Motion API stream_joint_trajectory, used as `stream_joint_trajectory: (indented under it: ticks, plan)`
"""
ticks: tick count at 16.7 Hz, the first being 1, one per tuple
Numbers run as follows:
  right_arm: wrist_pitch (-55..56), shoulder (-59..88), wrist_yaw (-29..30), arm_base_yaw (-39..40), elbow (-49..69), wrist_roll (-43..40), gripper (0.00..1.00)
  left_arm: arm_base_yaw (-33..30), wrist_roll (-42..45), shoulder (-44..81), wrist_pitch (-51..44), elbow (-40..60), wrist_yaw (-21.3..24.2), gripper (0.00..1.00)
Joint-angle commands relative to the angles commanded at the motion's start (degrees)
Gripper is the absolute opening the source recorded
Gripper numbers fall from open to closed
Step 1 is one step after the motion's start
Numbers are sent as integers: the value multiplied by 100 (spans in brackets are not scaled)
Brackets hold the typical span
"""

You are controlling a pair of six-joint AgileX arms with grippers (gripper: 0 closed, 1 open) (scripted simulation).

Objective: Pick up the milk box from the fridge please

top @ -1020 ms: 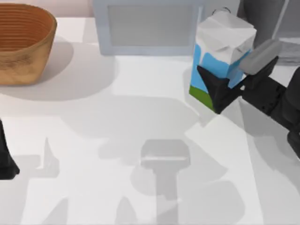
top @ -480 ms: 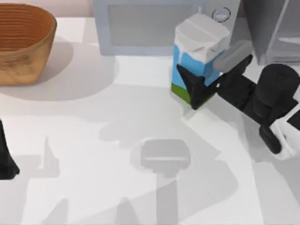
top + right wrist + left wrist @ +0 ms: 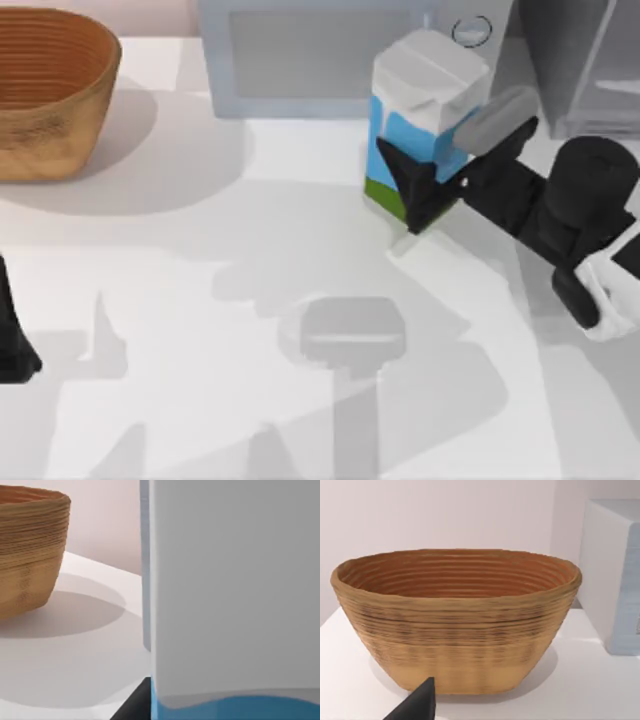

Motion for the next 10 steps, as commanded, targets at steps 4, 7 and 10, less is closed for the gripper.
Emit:
stream_joint_trajectory:
  ticks: [4, 7, 10]
  plan:
    - [0, 0, 0, 0, 0, 0, 68, 0, 0, 0, 0, 0, 0, 100]
    - [0, 0, 0, 0, 0, 0, 90, 0, 0, 0, 0, 0, 0, 100]
    - [0, 0, 0, 0, 0, 0, 100, 0, 0, 0, 0, 0, 0, 100]
